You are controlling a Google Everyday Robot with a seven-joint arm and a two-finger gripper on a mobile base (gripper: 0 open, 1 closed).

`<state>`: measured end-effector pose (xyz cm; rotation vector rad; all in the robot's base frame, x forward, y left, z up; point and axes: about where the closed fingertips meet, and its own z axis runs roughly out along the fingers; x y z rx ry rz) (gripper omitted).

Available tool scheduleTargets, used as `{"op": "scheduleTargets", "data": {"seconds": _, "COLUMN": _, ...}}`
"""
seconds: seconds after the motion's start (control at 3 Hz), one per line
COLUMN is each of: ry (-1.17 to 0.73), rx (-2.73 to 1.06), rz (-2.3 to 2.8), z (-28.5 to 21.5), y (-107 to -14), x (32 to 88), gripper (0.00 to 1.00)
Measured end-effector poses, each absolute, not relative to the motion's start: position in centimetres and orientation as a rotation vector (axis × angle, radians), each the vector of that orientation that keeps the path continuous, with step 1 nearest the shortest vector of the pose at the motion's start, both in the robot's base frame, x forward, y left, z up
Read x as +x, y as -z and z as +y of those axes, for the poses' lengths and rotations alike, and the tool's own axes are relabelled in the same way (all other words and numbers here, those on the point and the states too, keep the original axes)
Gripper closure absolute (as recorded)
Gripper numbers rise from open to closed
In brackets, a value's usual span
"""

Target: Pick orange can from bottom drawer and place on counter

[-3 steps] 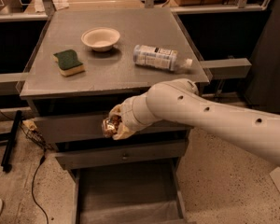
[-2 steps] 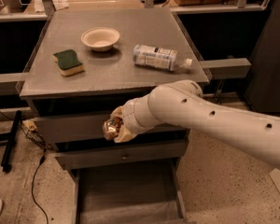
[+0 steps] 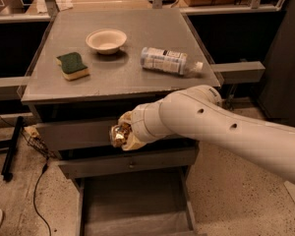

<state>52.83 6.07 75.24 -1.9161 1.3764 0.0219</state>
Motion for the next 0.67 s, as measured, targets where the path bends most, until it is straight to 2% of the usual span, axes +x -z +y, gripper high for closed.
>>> {"op": "scheduleTargets", "data": {"seconds": 0.67, "ry": 0.046, "rx": -1.919, "rz": 1.355, "z": 6.1, "y": -79.1, "x": 55.1, "gripper": 1.00}}
